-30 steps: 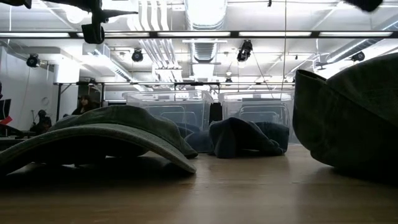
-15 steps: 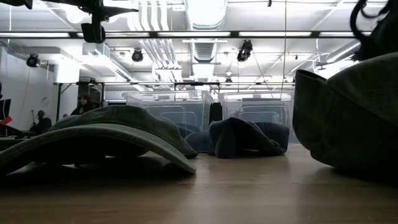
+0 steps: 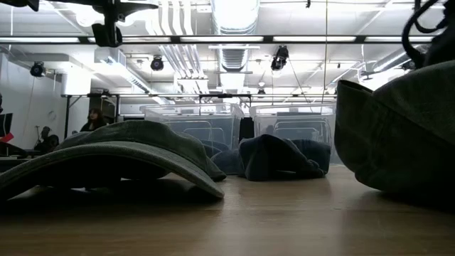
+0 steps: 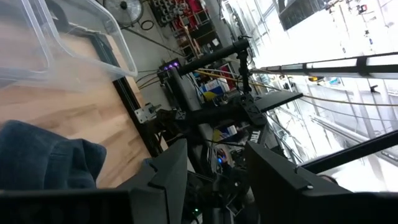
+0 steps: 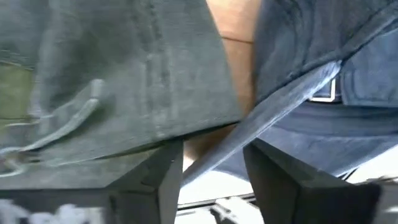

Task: Pick & Place hat
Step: Put the bottom blue cap into the left transparent bin

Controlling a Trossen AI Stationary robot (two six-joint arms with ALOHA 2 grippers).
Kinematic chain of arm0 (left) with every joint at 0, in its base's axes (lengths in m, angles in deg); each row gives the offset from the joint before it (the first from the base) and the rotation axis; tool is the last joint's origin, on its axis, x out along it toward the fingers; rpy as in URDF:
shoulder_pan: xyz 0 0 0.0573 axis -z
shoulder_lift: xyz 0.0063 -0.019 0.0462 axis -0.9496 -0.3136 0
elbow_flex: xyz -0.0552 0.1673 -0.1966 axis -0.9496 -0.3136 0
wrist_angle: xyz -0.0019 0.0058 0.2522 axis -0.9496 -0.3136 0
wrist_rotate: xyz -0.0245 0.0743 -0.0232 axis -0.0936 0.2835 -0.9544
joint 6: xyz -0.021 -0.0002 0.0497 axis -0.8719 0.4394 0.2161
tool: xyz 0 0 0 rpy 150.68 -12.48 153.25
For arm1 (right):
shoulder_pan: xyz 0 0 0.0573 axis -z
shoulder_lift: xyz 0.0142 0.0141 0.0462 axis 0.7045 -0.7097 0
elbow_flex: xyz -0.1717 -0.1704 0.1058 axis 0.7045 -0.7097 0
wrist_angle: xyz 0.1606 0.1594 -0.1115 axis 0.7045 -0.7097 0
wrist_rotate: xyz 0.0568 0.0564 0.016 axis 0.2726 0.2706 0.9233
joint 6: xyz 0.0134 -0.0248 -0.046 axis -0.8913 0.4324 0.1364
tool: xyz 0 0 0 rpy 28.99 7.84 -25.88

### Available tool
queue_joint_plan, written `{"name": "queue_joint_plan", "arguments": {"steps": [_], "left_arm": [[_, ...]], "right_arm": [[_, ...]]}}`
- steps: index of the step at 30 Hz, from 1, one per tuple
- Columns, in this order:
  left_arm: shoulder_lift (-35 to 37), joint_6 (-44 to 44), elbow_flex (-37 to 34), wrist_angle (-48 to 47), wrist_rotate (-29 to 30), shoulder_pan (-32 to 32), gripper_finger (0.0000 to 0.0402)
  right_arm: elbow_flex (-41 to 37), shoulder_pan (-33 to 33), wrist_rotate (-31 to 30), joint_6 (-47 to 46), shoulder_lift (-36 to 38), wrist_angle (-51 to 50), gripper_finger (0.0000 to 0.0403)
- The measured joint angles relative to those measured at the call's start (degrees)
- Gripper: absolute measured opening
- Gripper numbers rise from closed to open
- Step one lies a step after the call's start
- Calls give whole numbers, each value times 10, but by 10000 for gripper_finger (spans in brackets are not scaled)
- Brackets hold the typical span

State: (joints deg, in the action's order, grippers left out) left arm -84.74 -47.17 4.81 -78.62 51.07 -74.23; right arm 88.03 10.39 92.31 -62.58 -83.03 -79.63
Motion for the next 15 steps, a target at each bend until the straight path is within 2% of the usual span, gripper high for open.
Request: {"name": "queue_joint_plan", "arguments": {"steps": [4,9,15], "left_arm": [[0,-2,0,0,-1,0,153],[0,-2,0,0,-1,0,153],[0,3,0,0,-1,0,153]], "right_arm": [[-8,1,15,22,0,0,104],[-4,0,27,50,2,-10,22],[50,0,21,83,3,-67,13]]}}
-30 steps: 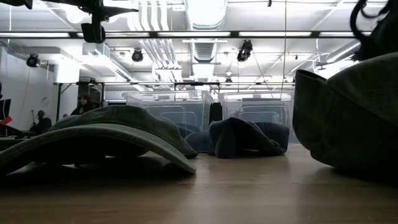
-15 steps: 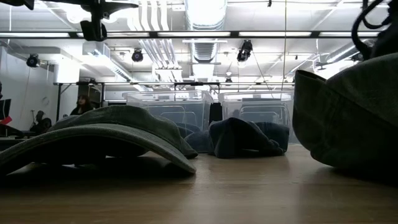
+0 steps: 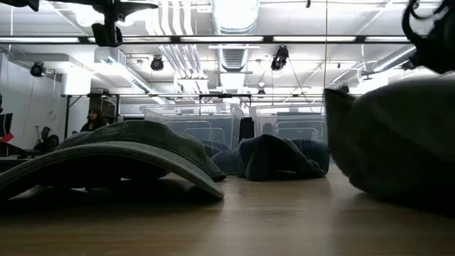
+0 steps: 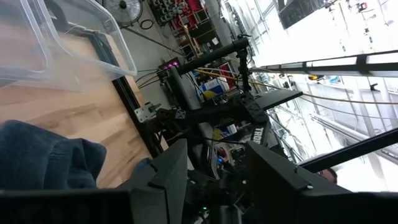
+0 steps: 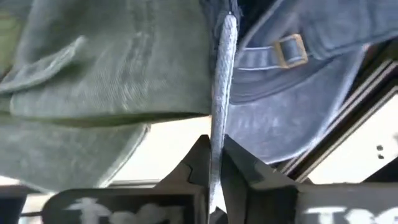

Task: Pick & Place hat
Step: Put the bottom blue cap into the left transparent bin

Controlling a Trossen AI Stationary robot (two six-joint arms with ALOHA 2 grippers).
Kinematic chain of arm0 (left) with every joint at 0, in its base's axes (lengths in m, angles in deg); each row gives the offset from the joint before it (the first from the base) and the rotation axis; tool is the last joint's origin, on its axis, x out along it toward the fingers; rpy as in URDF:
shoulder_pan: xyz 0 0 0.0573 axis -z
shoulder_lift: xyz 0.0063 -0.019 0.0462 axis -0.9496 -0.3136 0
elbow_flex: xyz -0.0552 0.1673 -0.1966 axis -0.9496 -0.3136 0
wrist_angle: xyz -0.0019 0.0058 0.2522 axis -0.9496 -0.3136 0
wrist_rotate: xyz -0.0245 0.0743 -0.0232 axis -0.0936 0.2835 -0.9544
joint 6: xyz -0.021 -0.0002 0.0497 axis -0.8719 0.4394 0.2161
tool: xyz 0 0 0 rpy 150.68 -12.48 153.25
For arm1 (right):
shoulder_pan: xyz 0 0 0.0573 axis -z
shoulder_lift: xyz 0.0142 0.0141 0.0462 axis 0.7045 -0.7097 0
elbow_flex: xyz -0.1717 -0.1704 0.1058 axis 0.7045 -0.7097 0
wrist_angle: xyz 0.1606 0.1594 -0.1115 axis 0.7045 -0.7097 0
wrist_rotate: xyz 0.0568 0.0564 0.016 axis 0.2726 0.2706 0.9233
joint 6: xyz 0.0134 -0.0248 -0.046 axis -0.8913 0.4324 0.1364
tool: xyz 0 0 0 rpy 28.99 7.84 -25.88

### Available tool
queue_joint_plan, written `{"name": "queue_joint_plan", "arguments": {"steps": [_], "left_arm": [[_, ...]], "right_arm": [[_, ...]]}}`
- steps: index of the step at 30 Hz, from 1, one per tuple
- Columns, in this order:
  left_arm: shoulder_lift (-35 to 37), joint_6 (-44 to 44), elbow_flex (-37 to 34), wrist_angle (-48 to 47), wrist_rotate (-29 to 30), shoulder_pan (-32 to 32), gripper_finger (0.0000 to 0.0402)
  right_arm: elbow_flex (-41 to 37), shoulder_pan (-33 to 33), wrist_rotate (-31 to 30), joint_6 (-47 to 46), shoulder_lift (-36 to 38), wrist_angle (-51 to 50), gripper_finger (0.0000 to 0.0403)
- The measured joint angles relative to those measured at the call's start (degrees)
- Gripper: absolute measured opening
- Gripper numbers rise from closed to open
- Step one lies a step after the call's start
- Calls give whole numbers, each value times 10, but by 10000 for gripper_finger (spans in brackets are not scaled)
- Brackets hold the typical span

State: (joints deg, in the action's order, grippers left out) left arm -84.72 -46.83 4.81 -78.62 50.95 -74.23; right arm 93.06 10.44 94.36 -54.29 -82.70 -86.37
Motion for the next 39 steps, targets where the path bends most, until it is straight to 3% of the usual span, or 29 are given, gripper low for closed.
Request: {"name": "queue_joint_plan", "arguments": {"steps": [11,20,24,35,39], "left_arm": [[0,1,0,0,0,0,153],[2,-6,0,0,0,0,153],[2,-7,0,0,0,0,153],[3,-12,0,0,-4,0,153],[3,-10,0,0,-5,0,153]], "right_arm": [[148,0,-73,43,1,-212,10],[234,0,-167,38,1,-211,10],[277,0,-265,50,1,-210,9],[377,35,-633,71,1,-211,11],[413,63,-738,62,1,-207,11]]}}
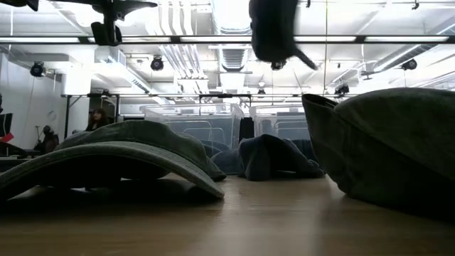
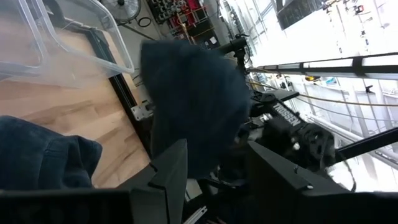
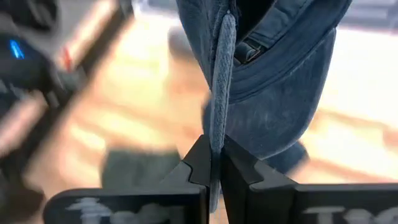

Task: Pick & Place hat
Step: Put the bottom blue cap into the left transparent bin

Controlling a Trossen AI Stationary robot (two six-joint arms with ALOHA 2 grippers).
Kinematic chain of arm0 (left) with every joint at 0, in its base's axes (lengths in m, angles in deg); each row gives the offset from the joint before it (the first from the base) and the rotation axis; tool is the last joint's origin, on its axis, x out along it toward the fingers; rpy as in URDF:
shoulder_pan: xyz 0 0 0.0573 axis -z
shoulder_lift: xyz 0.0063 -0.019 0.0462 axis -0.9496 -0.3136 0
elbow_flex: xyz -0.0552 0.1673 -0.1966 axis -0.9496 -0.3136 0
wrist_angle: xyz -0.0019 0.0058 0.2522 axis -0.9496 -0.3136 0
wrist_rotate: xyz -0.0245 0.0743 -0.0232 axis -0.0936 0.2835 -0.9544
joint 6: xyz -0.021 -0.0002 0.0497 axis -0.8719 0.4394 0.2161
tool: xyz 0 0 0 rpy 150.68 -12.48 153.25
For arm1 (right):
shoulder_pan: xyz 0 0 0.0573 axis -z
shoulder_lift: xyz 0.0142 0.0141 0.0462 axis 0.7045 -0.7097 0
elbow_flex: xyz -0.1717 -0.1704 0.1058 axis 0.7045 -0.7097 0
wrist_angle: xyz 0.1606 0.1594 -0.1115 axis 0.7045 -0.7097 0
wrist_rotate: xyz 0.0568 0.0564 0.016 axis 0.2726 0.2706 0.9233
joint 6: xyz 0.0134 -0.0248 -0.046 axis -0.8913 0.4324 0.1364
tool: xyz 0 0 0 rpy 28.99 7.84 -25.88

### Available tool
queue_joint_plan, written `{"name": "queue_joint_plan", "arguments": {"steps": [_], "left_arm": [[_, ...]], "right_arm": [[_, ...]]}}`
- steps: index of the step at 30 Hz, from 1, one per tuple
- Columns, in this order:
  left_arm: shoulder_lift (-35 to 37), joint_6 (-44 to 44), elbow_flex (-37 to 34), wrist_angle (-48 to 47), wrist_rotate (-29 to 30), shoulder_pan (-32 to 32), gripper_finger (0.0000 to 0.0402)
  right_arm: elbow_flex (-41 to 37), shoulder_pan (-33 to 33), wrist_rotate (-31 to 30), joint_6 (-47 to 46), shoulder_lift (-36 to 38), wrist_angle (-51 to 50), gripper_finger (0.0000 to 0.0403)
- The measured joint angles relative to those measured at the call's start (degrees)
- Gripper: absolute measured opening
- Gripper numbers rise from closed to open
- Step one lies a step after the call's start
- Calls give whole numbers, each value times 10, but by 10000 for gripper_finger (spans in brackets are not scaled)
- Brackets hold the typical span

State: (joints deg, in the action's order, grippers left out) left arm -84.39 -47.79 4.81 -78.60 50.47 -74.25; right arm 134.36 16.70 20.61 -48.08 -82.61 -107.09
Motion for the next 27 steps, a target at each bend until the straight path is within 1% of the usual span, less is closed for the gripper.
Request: {"name": "queue_joint_plan", "arguments": {"steps": [1,3,5,9,12,15,17,19,21,25,27], "left_arm": [[0,10,0,0,-2,0,153],[0,59,0,0,-5,0,153],[-1,112,0,0,-6,0,153],[-1,215,0,2,-6,1,153],[-3,324,0,14,-6,1,153],[-8,368,0,56,-3,0,153],[-10,388,0,89,-3,1,153],[-12,427,0,110,-3,1,153],[-14,485,0,128,-3,0,153],[-14,597,1,140,4,0,153],[-15,633,3,142,8,0,153]], "right_arm": [[11,8,-20,-4,0,3,11],[33,23,-49,-2,0,14,11],[52,39,-71,33,0,47,11],[76,74,-86,114,0,142,12],[84,100,-87,190,0,243,12],[84,123,-83,277,0,354,12],[84,135,-82,317,0,411,12],[84,145,-81,337,0,454,12],[84,154,-76,345,0,485,12],[83,169,-39,346,0,523,12],[83,174,-22,335,0,540,12]]}}
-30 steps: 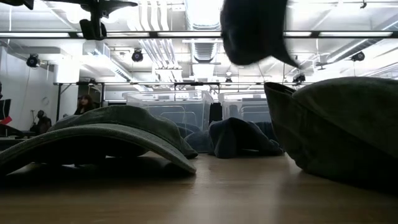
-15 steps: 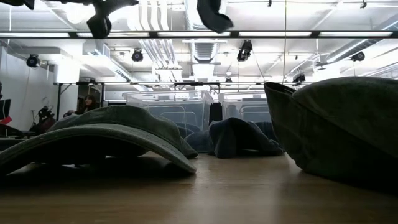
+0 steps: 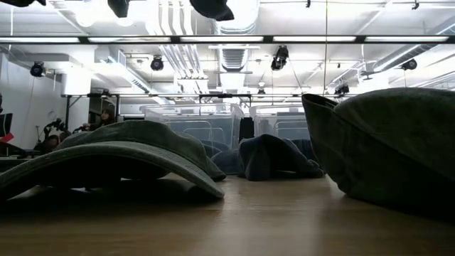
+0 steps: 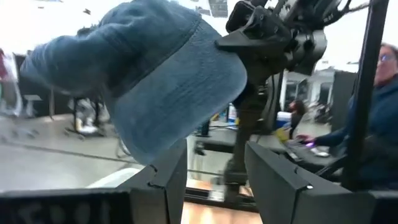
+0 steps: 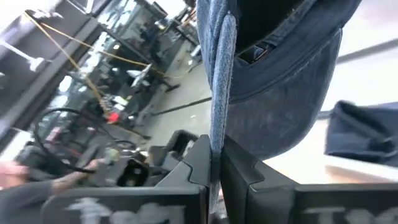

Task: Pick & Place hat
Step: Put the bottom blue cap into the left transparent bin

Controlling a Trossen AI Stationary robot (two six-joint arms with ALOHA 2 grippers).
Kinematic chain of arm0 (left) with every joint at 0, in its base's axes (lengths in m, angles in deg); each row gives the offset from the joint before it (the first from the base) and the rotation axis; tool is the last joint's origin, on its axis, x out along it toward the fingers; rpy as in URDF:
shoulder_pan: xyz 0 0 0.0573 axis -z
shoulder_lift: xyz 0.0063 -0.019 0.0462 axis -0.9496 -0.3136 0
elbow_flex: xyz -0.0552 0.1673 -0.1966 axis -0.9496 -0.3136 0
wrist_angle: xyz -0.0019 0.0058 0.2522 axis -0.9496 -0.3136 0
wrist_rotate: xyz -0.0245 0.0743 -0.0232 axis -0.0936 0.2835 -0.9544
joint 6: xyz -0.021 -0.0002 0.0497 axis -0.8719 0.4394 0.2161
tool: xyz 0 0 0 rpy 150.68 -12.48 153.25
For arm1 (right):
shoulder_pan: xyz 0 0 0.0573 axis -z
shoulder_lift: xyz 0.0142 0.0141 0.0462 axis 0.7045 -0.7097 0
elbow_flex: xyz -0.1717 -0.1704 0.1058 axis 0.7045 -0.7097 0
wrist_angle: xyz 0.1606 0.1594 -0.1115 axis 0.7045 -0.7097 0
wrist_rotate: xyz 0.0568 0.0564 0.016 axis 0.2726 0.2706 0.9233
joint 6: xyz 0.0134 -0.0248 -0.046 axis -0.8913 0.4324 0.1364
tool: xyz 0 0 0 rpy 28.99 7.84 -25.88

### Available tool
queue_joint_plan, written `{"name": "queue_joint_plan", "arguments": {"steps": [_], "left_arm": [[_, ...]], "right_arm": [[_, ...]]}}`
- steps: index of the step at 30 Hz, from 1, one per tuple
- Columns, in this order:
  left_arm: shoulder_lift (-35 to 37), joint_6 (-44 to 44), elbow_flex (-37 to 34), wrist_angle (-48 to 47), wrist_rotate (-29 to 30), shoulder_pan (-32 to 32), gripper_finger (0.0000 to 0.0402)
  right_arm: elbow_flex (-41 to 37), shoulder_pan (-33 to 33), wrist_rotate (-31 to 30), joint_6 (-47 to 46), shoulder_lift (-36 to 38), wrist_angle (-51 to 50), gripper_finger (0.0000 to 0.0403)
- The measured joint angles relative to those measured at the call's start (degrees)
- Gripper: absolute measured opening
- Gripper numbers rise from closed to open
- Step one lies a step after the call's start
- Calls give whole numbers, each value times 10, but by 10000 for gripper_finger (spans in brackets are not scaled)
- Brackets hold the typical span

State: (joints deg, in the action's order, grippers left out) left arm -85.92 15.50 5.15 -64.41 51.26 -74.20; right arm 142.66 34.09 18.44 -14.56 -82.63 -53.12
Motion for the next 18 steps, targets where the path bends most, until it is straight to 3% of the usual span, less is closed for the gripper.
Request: {"name": "queue_joint_plan", "arguments": {"steps": [4,18], "left_arm": [[-9,62,7,1,27,0,153],[-80,96,67,-2,67,-1,153]], "right_arm": [[0,3,15,7,-6,53,12],[-3,9,23,-7,-41,115,12]]}}
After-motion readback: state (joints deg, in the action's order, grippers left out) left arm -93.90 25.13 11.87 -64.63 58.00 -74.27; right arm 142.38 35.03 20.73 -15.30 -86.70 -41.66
